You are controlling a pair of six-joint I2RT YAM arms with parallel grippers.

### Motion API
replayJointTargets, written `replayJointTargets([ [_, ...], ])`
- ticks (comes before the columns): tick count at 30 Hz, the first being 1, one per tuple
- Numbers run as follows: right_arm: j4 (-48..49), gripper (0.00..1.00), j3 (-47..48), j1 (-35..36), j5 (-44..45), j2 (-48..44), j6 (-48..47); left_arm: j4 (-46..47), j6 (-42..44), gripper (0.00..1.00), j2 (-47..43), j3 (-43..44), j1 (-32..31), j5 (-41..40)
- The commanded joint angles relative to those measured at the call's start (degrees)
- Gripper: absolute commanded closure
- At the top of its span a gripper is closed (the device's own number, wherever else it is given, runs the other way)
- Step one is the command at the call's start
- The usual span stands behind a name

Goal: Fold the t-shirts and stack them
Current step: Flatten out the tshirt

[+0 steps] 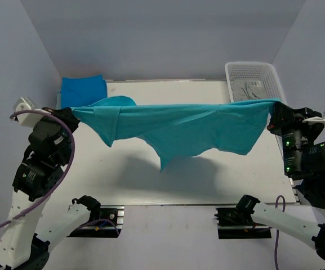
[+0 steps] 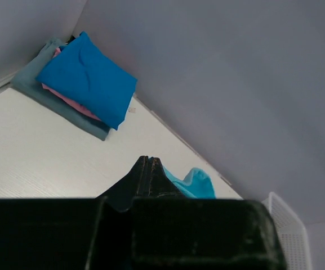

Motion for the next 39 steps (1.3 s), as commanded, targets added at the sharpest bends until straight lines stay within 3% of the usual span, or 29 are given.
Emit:
replayJointTargets([
  [1,2.85,1.0,1.71,0.07,1.24,1.07,-3.7,-1.81,-1.14,1.0,-1.3,1.03,-0.2,-0.62],
  [7,6.09,1.0,-2.41,0.07,2.64,4.5,-4.48,-0.49,-1.14,1.0,2.55,-2.74,-0.2,2.73],
  [14,22.18,1.0,-12.17,-1.24,11.52,13.63,-13.27,2.07,-2.36,1.0,14.84,-7.05,0.94,2.73],
  [18,33.06,1.0,-10.18,-4.32,13.02,18.47,-20.47,-5.91,-4.65,1.0,21.54,4.0,0.95,-4.55],
  [19,34.13,1.0,-9.29,-4.84,9.88,18.48,-22.58,-7.06,-4.66,1.0,21.54,7.33,0.95,-5.09],
  [25,24.83,1.0,3.98,-4.85,4.76,16.38,-24.34,3.1,4.48,1.0,7.26,7.45,0.95,1.57],
  [29,22.38,1.0,6.45,-4.85,0.38,12.07,-24.8,6.1,7.91,1.0,-0.32,8.23,0.95,9.29],
  [33,10.36,1.0,12.06,-4.76,-6.9,6.54,-19.0,6.72,8.44,1.0,-4.2,11.49,0.95,15.98],
  [39,1.81,1.0,21.21,-5.02,-19.05,5.12,-14.6,7.95,8.44,1.0,-6.67,15.0,0.95,22.85],
])
